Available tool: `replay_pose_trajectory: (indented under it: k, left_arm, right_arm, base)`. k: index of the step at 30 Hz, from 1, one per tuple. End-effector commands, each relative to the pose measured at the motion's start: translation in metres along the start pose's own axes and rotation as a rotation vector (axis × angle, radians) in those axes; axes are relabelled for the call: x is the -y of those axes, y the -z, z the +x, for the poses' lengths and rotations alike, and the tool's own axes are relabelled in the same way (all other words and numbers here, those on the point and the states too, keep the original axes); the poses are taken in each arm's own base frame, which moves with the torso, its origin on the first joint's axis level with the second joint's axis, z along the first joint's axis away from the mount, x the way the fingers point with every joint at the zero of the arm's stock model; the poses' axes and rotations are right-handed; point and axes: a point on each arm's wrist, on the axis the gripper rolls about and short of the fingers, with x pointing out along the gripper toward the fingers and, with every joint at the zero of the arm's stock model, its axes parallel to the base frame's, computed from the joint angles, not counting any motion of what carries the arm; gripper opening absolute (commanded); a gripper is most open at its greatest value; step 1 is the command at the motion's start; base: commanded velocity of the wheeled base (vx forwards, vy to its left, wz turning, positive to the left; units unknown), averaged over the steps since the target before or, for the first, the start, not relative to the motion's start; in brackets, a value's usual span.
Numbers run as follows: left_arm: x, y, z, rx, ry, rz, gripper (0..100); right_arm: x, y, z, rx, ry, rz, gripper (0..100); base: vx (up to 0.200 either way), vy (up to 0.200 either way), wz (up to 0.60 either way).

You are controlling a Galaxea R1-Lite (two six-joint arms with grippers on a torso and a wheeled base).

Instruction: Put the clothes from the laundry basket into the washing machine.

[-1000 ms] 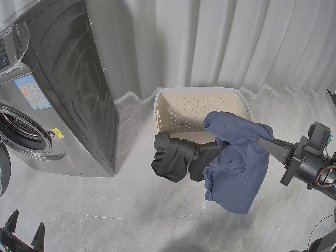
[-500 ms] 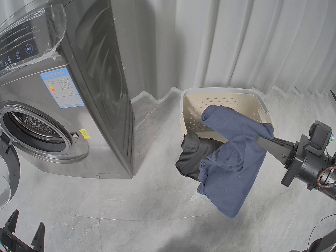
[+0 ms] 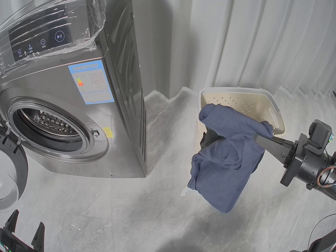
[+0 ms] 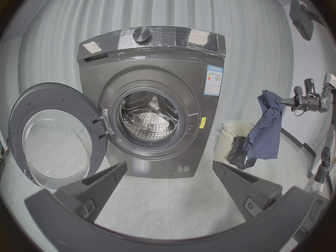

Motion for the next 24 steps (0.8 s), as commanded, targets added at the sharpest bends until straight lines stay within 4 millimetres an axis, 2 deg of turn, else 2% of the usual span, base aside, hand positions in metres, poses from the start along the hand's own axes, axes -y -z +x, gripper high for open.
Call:
replay_pose_trajectory:
  k: [1, 14, 20, 24]
  left_arm:
    - [-0.0002, 0.0044, 0.0001, -0.002, 0.001, -0.001, 100]
    - [-0.0002, 0.0044, 0.0001, -0.002, 0.001, -0.002, 100]
    - [-0.0002, 0.0044, 0.0001, -0.002, 0.001, -0.002, 100]
    - [-0.0002, 0.0044, 0.0001, -0.002, 0.001, -0.002, 100]
  right_arm:
    - [0.0005, 0.0014, 0.0017, -0.007, 0.006, 0.000, 0]
    - [0.0031, 0.0011, 0.0044, -0.007, 0.026, 0.007, 0]
    - [0.0030, 0.0008, 0.0045, -0.007, 0.026, 0.007, 0]
    - [0.0032, 0.0015, 0.0047, -0.009, 0.028, 0.007, 0]
  base:
    - [-0.200, 0.000, 0.00]
    - [-0.200, 0.000, 0.00]
    - [0.000, 0.000, 0.00]
    - [0.000, 0.200, 0.00]
